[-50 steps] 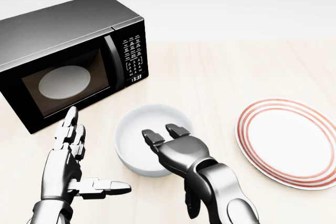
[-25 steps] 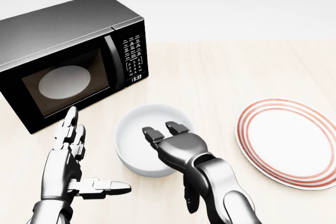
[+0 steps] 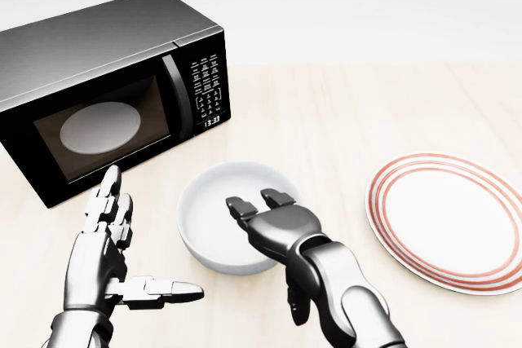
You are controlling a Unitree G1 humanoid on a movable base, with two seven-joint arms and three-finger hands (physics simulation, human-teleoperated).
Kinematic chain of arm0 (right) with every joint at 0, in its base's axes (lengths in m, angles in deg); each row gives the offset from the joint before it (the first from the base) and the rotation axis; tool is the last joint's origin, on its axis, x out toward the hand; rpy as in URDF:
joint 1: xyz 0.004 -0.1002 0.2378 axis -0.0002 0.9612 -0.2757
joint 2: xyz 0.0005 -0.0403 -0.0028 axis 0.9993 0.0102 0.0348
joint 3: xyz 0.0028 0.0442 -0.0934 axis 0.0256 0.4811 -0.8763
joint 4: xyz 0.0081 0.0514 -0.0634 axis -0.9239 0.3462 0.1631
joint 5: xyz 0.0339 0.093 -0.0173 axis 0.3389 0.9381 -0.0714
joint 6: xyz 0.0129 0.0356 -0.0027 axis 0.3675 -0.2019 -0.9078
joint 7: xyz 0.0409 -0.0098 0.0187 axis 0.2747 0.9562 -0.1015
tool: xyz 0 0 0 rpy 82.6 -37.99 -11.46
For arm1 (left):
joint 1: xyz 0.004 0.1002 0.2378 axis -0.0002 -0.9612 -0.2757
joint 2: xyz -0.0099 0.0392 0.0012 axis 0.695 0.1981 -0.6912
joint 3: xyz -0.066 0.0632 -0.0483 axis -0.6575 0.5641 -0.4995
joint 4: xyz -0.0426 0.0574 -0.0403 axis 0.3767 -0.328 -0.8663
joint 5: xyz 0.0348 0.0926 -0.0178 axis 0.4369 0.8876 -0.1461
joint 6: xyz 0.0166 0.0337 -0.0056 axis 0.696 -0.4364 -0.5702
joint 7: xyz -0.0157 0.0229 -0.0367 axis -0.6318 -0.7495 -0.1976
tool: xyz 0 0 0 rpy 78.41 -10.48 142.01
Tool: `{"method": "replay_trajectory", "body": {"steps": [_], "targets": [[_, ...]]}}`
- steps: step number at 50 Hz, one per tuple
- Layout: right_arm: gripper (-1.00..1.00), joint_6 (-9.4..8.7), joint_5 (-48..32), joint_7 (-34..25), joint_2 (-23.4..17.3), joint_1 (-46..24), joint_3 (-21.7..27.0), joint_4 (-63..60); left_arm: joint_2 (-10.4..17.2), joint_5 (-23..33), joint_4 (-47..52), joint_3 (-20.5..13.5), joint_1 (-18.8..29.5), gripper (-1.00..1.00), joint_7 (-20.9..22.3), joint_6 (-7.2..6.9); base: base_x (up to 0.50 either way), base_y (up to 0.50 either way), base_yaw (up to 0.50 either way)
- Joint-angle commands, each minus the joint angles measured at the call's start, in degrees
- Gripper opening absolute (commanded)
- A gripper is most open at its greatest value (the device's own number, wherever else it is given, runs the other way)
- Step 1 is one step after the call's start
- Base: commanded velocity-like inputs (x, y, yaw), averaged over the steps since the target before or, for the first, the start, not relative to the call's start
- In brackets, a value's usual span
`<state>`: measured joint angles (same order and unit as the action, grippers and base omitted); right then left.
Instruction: Pick up the white bowl and put it on the plate.
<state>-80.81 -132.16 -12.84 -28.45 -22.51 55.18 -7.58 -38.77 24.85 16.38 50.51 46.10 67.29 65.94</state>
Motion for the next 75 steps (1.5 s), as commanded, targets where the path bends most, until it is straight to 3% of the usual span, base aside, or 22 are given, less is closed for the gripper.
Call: {"method": "replay_trajectory", "body": {"steps": [1, 20, 21, 22, 43, 58, 75], "targets": [[1.0, 0.0, -0.13, 2.23, 0.05, -1.47, 0.02, 4.0, 0.0, 0.0, 0.0, 0.0, 0.0, 1.0, 0.0, 0.0, 0.0, 0.0, 0.0], [1.0, 0.0, -0.47, 3.13, 0.18, -1.56, -0.34, 5.18, 0.0, 0.0, 0.0, 0.0, 0.0, 1.0, 0.0, 0.0, 0.0, 0.0, 0.0], [0.87, 0.0, -0.38, 2.95, 0.21, -1.56, -0.24, 5.03, 0.0, 0.0, 0.0, 0.0, 0.0, 1.0, 0.0, 0.0, 0.0, 0.0, 0.0], [-1.0, 0.0, -0.26, 3.28, 0.1, -1.59, -0.15, 5.16, 0.0, 0.0, 0.0, 0.0, 0.0, 1.0, 0.0, 0.0, 0.0, 0.0, 0.0], [-1.0, 0.0, 1.17, 5.43, 0.63, -1.31, -0.16, 4.51, 0.0, 0.0, 0.0, 0.0, 0.0, 1.0, 0.0, 0.0, 0.0, 0.0, 0.0], [-1.0, 0.0, 4.29, 7.28, 1.59, -2.81, 1.6, -10.4, 0.0, 0.0, 0.0, 0.0, 0.0, 1.0, 0.0, 0.0, 0.0, 0.0, 0.0], [-1.0, 0.0, 3.15, 7.94, 1.68, -1.74, 1.11, -16.35, 0.0, 0.0, 0.0, 0.0, 0.0, 1.0, 0.0, 0.0, 0.0, 0.0, 0.0]]}}
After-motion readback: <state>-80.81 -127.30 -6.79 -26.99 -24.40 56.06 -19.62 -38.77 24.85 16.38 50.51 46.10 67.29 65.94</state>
